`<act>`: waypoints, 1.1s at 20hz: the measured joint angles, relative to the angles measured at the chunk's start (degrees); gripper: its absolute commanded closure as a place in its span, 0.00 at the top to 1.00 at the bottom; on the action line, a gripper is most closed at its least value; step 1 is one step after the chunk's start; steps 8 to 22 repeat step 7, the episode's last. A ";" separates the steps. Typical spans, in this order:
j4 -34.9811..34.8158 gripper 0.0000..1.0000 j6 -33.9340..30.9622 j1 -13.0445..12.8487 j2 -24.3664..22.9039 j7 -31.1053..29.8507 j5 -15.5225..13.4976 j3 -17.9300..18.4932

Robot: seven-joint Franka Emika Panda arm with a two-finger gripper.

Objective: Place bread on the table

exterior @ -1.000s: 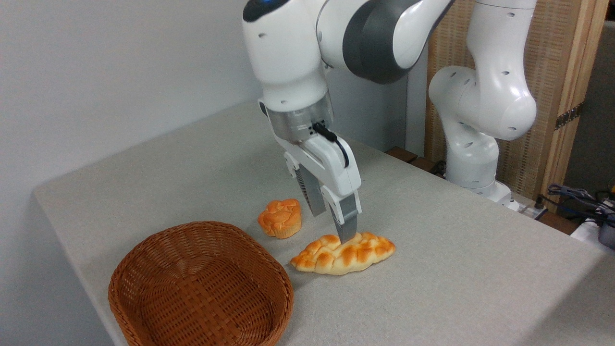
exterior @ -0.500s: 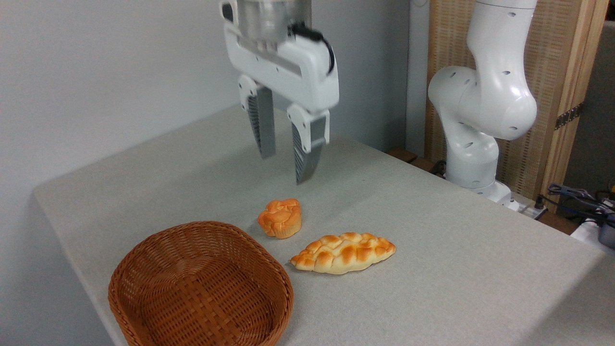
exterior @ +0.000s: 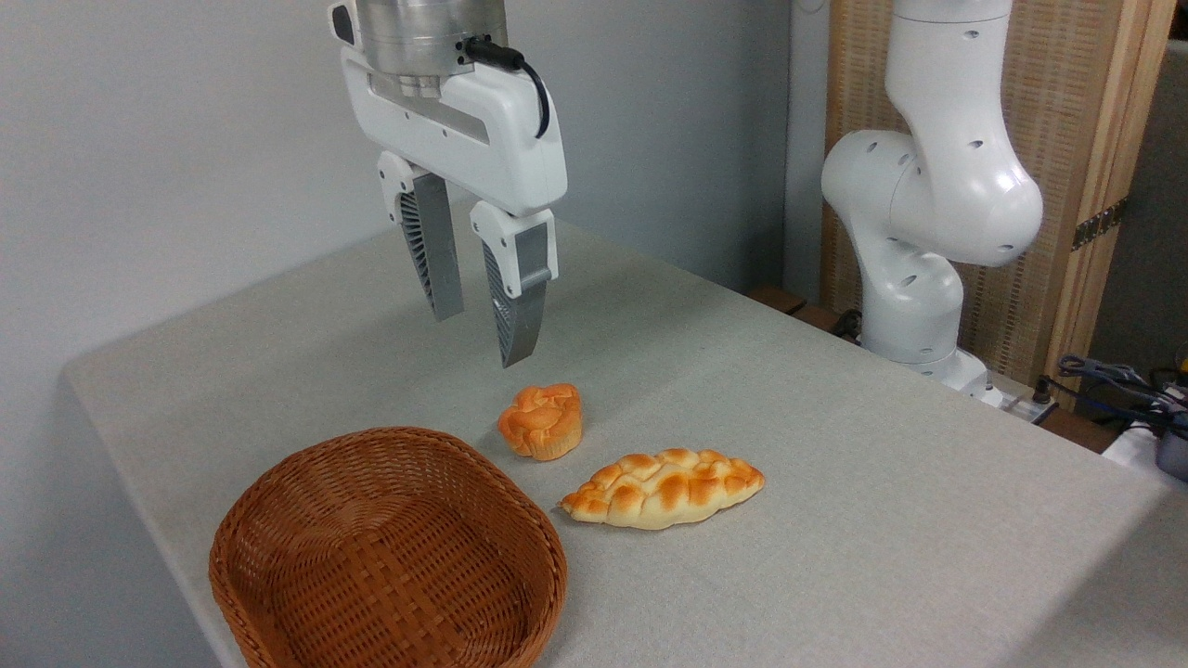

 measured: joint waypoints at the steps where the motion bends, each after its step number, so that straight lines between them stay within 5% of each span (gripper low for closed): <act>1: 0.09 1.00 -0.32 0.18 0.00 0.00 0.00 0.00; 7: 3.51 1.00 -5.71 0.61 1.40 0.00 0.00 -0.06; 22: 3.51 1.00 -5.71 0.61 1.40 0.00 0.00 -0.06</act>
